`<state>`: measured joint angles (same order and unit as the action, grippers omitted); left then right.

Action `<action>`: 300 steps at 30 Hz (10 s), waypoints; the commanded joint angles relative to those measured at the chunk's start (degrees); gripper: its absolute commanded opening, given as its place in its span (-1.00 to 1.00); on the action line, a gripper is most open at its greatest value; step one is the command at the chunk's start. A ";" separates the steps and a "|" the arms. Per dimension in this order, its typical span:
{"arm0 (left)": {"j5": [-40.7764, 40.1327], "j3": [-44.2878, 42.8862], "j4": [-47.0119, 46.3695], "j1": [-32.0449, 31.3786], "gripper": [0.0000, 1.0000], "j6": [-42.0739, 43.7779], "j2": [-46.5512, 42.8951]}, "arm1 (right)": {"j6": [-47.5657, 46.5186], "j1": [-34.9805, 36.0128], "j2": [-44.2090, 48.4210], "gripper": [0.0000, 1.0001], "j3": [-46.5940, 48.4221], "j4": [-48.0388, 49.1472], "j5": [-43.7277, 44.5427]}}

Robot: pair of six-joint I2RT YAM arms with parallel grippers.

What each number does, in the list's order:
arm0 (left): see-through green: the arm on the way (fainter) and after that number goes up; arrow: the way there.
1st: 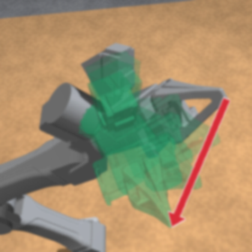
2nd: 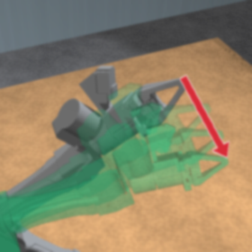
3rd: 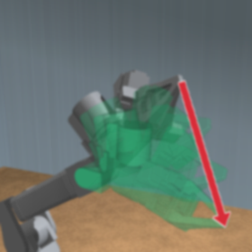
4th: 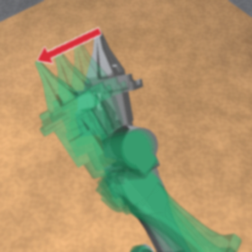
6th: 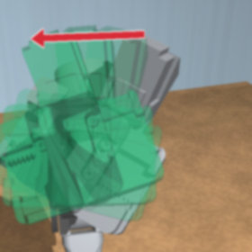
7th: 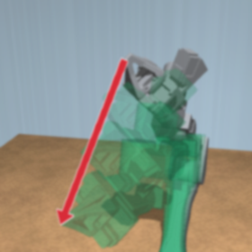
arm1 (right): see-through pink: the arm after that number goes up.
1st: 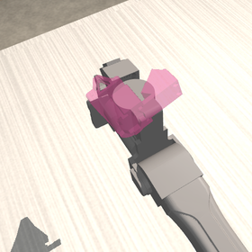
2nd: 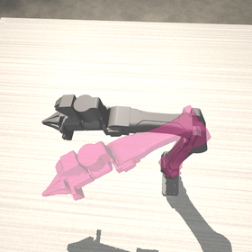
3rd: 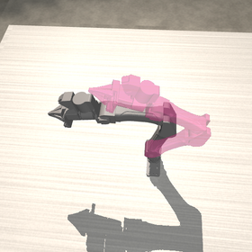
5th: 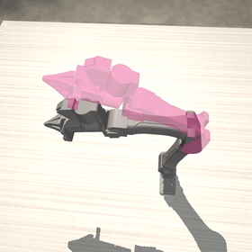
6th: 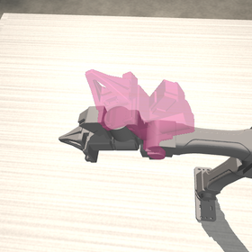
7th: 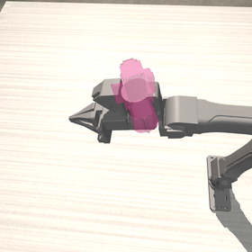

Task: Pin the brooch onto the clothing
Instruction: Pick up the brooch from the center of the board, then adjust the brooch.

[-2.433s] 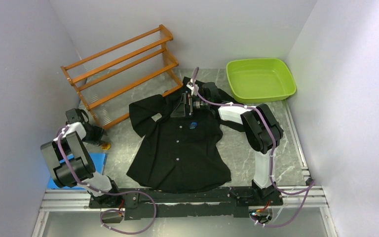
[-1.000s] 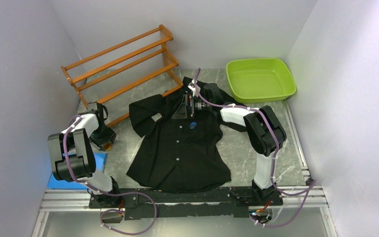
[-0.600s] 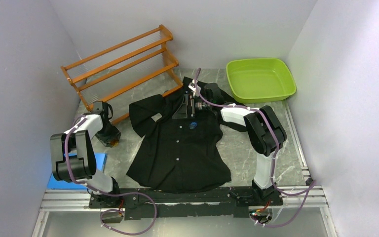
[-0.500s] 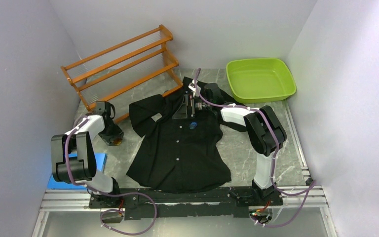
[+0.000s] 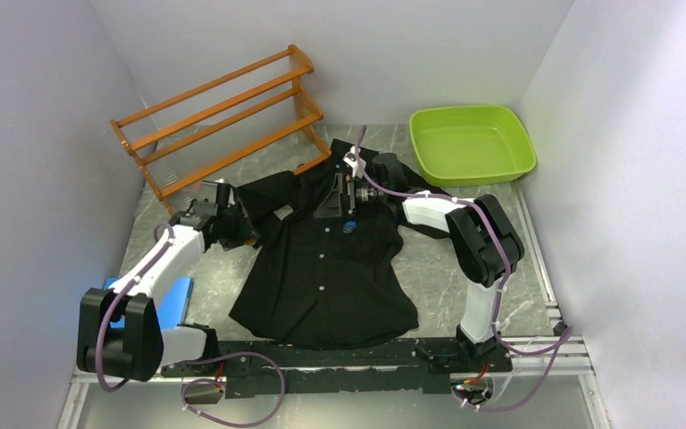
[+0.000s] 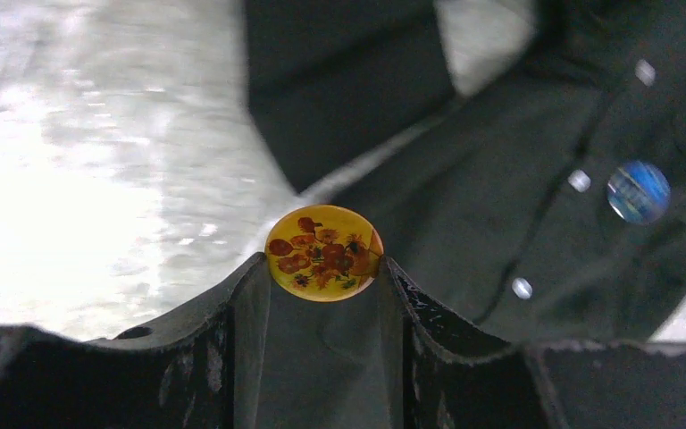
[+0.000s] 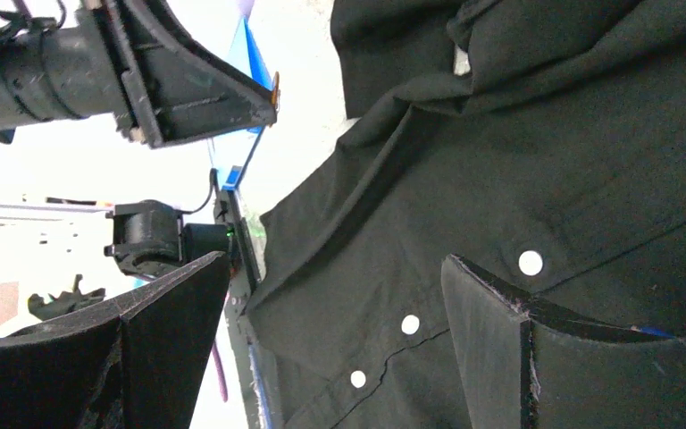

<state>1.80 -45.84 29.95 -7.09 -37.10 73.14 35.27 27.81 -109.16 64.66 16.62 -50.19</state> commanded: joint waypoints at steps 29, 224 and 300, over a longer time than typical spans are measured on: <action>-1.02 -7.59 -25.02 -41.81 -0.63 22.80 7.46 | -0.32 -3.29 14.70 0.07 -13.54 -7.99 -4.28; 21.98 -15.47 -15.45 -28.85 0.13 -33.68 -2.56 | -56.92 37.19 53.11 -1.00 -25.65 -3.36 75.85; 37.76 -1.67 -36.94 -27.17 -0.95 4.94 -12.49 | 13.12 0.14 36.23 -1.00 -28.14 37.42 -10.48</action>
<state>39.57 -48.01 -7.84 -33.93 -33.61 61.21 50.13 27.90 -74.06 35.05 51.75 -62.02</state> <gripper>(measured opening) 0.060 0.021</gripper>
